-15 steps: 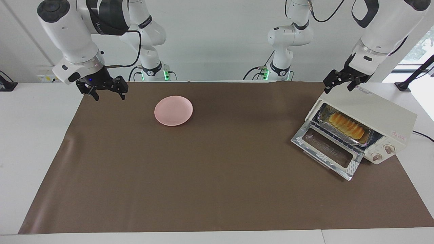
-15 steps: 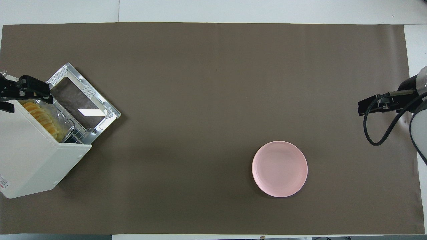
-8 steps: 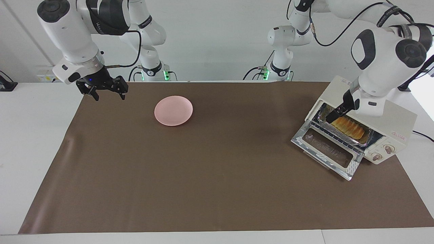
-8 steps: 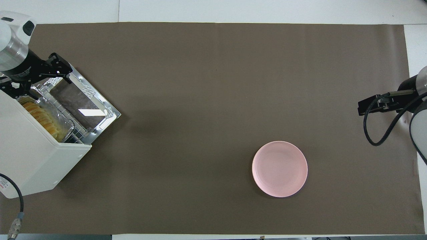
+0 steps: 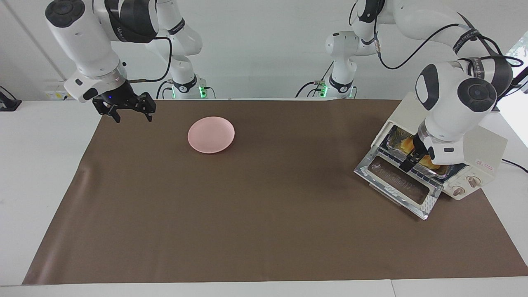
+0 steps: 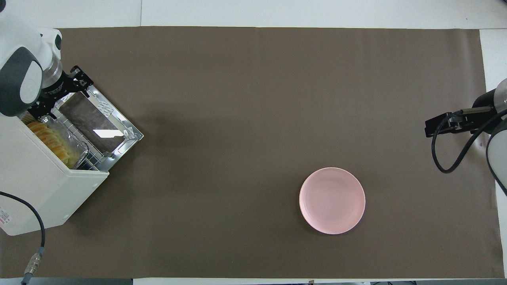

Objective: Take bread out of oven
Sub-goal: 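Reach the left gripper into the toaster oven toward the foil tray, then grasp the foil tray and pull it out of the oven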

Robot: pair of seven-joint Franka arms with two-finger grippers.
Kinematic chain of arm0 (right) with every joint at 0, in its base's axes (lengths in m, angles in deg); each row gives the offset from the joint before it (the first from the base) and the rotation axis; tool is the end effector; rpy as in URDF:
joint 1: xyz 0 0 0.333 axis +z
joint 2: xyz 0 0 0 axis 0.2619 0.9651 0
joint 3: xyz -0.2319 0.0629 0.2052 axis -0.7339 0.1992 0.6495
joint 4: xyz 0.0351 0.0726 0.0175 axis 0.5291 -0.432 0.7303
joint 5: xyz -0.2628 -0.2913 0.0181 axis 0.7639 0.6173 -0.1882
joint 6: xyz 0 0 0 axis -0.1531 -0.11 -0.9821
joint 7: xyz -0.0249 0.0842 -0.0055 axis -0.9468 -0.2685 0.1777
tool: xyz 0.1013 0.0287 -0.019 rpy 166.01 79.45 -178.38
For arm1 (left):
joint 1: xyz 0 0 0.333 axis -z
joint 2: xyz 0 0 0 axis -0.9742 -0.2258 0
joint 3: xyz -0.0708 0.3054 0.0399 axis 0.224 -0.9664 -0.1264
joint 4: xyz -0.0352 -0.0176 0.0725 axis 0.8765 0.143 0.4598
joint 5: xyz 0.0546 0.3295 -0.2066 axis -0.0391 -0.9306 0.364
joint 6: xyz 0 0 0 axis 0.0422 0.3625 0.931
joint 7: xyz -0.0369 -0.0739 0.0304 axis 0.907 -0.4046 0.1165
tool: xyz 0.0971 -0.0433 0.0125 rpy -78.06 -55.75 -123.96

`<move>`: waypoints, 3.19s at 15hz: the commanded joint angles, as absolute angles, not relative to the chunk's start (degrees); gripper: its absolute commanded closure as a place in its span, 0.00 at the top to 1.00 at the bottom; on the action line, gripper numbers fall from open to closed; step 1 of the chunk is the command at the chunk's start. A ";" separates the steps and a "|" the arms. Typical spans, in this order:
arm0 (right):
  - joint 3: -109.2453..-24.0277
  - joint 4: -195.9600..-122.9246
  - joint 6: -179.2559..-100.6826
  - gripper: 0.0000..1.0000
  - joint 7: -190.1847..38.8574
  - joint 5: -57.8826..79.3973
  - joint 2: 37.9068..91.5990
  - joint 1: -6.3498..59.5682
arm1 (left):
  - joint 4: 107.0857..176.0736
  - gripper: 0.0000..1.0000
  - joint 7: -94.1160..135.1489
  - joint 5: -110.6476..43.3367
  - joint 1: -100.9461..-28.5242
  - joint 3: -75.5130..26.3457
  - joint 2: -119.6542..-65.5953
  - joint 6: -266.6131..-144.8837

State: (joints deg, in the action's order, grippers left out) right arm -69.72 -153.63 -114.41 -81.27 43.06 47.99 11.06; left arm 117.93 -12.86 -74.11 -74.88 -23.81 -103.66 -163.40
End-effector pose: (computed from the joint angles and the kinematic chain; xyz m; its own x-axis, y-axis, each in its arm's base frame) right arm 0.5441 -0.0028 0.5784 0.9959 0.0439 -0.0795 0.0463 -0.9985 0.0283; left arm 0.6490 -0.0355 0.4509 0.7690 0.6372 0.0508 0.6219 -0.7275 -0.2898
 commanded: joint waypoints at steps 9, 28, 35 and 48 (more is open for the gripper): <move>-69.35 -153.69 -113.51 1.00 -80.94 43.28 47.57 10.53 | 137.85 1.00 -15.98 -80.06 -75.63 -24.10 -95.22 -177.84; -69.35 -153.60 -113.51 1.00 -80.94 43.28 47.57 10.53 | 141.63 0.00 -12.13 -80.15 -77.92 -24.10 -95.66 -184.96; -69.35 -153.69 -113.60 1.00 -80.94 43.28 47.56 10.53 | 128.91 0.00 -4.48 -79.98 -66.69 -23.39 -101.10 -184.62; -69.35 -153.69 -113.51 1.00 -80.94 43.28 47.57 10.53 | 122.91 0.00 3.71 -67.76 -44.36 -23.48 -107.17 -186.81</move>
